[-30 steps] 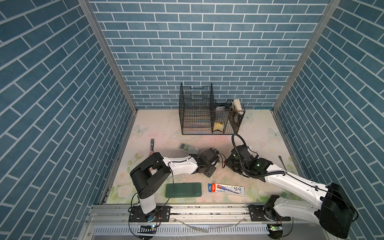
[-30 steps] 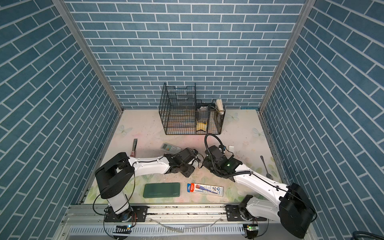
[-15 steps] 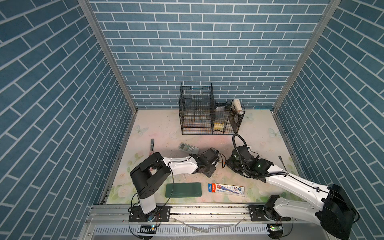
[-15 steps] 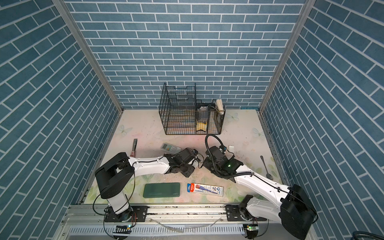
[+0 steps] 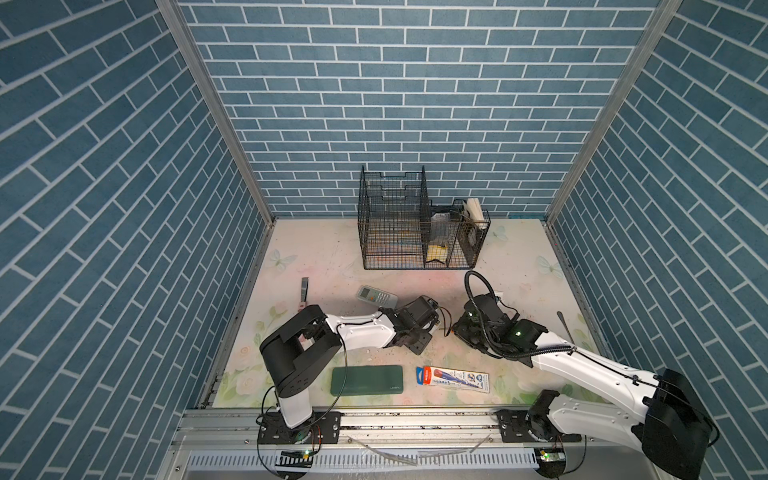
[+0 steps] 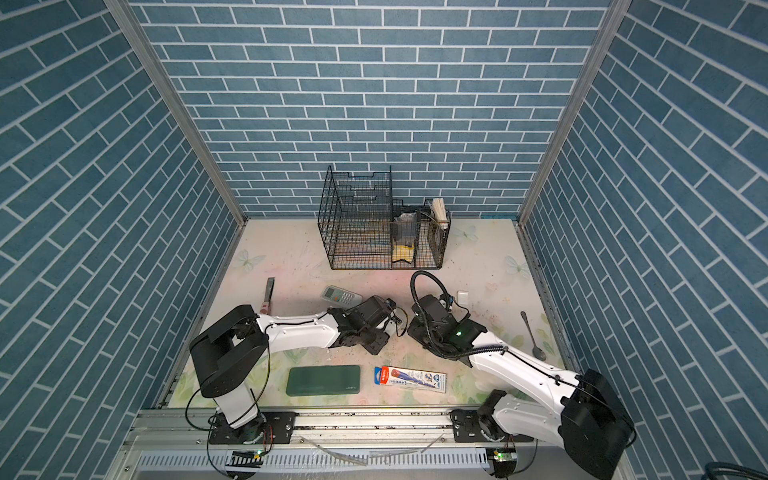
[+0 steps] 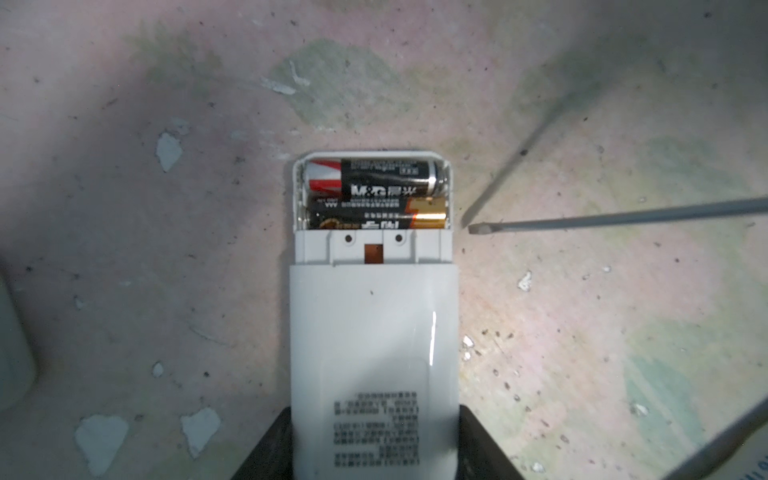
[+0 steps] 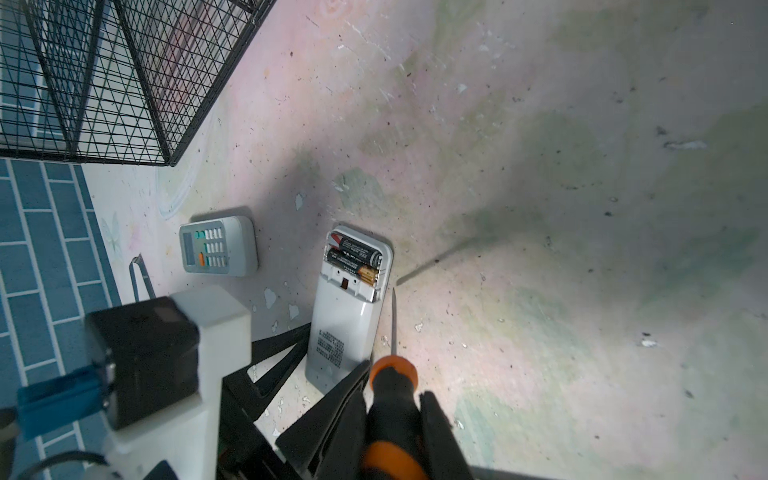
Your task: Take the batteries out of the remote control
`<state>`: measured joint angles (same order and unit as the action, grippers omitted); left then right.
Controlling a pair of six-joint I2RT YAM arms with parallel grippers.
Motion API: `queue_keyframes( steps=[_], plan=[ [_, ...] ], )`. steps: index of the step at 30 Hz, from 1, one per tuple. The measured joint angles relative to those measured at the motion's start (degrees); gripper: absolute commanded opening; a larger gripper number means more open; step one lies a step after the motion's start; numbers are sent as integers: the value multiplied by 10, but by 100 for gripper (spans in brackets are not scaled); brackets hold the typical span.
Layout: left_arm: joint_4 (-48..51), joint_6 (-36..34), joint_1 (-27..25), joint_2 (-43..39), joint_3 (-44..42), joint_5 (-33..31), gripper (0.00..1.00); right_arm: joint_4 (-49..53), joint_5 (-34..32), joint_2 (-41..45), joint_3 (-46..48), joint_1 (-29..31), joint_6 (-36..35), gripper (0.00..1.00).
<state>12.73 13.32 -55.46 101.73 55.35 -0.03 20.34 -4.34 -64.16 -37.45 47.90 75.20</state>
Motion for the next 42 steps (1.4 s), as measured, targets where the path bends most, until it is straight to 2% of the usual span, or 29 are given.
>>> queue_keyframes(
  steps=[42],
  plan=[
    [-15, 3, 0, 0, -4, 2, 32, -10, -10, 1, -5, 0, -2, 0]
  ],
)
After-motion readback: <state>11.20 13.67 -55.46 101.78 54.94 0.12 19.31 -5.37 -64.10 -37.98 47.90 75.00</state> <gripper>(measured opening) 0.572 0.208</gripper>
